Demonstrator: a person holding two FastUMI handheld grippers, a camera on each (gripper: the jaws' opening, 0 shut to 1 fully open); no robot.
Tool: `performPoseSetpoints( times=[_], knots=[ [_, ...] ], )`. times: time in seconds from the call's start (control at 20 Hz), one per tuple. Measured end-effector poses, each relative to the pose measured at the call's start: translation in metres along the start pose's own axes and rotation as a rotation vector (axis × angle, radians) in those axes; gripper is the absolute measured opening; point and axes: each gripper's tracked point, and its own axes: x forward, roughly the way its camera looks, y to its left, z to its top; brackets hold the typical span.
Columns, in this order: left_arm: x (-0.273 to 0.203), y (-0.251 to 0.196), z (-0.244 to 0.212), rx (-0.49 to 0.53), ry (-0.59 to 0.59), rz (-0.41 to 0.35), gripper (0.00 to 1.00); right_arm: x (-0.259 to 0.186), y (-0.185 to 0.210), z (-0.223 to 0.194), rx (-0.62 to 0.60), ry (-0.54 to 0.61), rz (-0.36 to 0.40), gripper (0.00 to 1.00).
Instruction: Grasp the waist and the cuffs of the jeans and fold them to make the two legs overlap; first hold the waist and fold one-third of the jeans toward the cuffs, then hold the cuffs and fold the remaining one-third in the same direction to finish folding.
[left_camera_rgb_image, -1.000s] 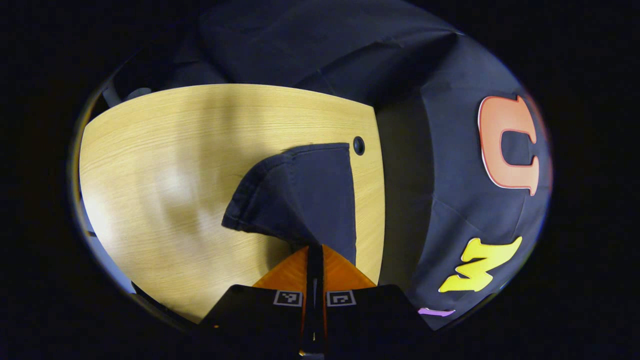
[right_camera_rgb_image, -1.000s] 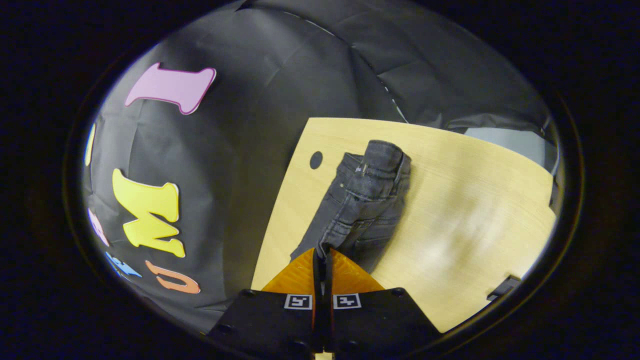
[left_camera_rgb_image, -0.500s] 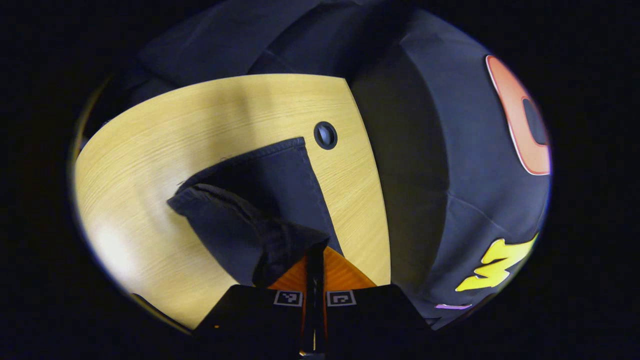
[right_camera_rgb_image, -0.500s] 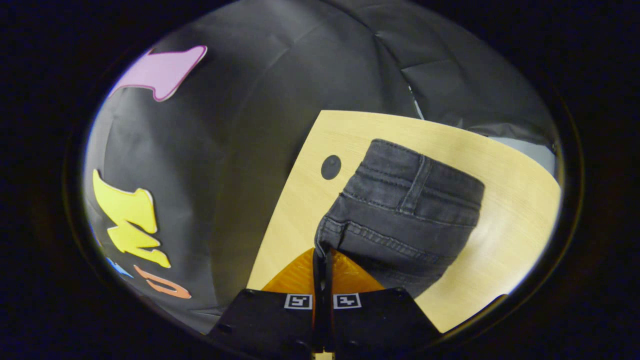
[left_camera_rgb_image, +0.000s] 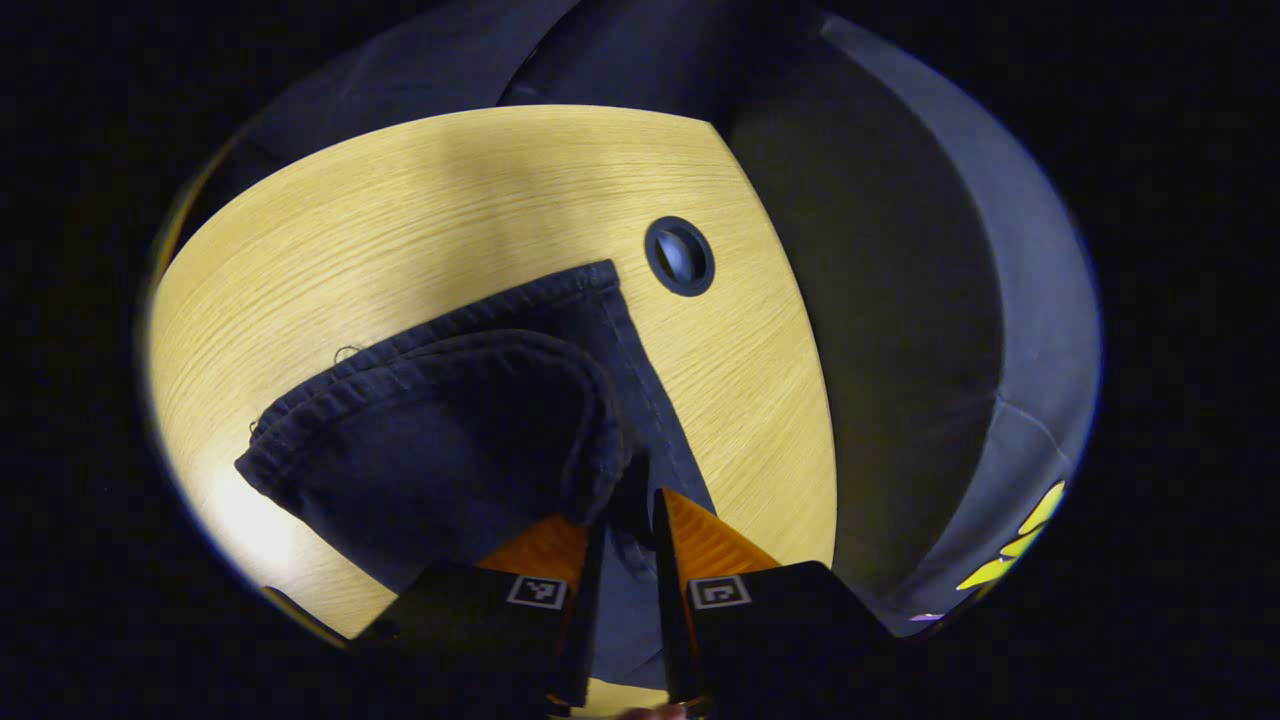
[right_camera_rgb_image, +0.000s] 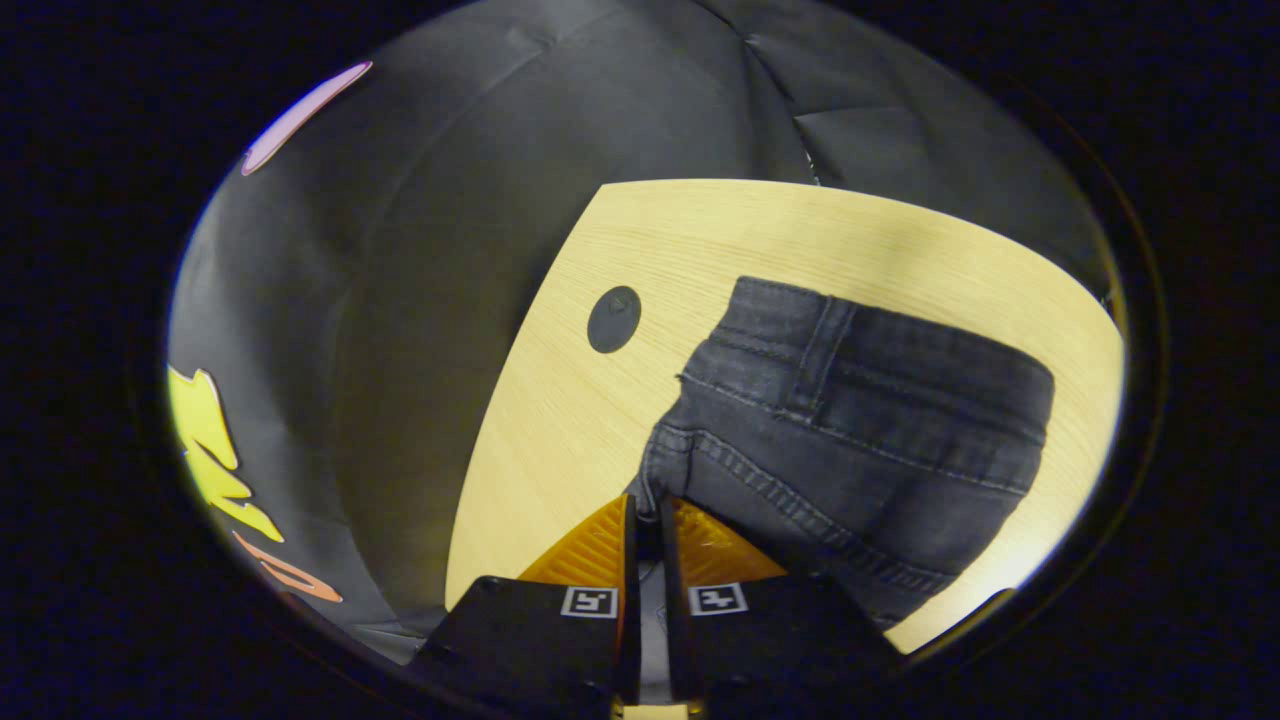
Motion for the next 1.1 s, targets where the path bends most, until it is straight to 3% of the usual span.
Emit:
performPoseSetpoints(
  times=[0.05,0.1,0.15,0.3,0.35,0.5,0.6,0.7,0.75,0.85,0.95,1.1],
  knots=[
    [-0.004,-0.007,-0.001,0.031,-0.007,0.004,0.51,0.002,0.003,0.0,-0.004,-0.009,0.009,0.19],
    [-0.008,-0.009,0.0,0.07,-0.022,0.042,0.72,0.002,0.007,0.001,-0.013,-0.015,0.023,0.25],
    [-0.014,-0.009,0.002,0.111,-0.035,0.085,0.93,-0.002,0.013,0.001,-0.031,-0.021,0.049,0.41],
    [-0.033,-0.033,0.004,0.152,-0.07,0.056,0.99,-0.011,0.021,0.006,-0.111,-0.073,0.034,0.9],
    [-0.044,-0.043,0.005,0.166,-0.082,0.043,0.99,-0.017,0.025,0.005,-0.127,-0.084,0.033,0.97],
    [-0.089,-0.076,0.015,0.267,-0.176,0.031,0.99,-0.042,0.03,0.004,-0.196,-0.124,0.023,0.97],
    [-0.131,-0.109,0.019,0.416,-0.26,0.001,0.99,-0.074,0.041,-0.001,-0.283,-0.165,0.046,0.97],
    [-0.152,-0.157,0.008,0.591,-0.355,-0.038,0.99,-0.112,0.054,-0.004,-0.423,-0.235,0.066,0.97],
    [-0.191,-0.16,0.005,0.675,-0.411,-0.062,0.99,-0.131,0.061,-0.005,-0.507,-0.283,0.073,0.97],
    [-0.225,-0.183,-0.015,0.814,-0.523,-0.107,0.99,-0.175,0.076,-0.011,-0.671,-0.389,0.107,0.97],
    [-0.256,-0.204,-0.039,0.906,-0.627,-0.146,0.99,-0.22,0.088,-0.028,-0.8,-0.472,0.155,0.97],
    [-0.301,-0.21,-0.067,0.977,-0.749,-0.179,0.99,-0.272,0.073,-0.05,-0.959,-0.566,0.128,0.98]
  ],
)
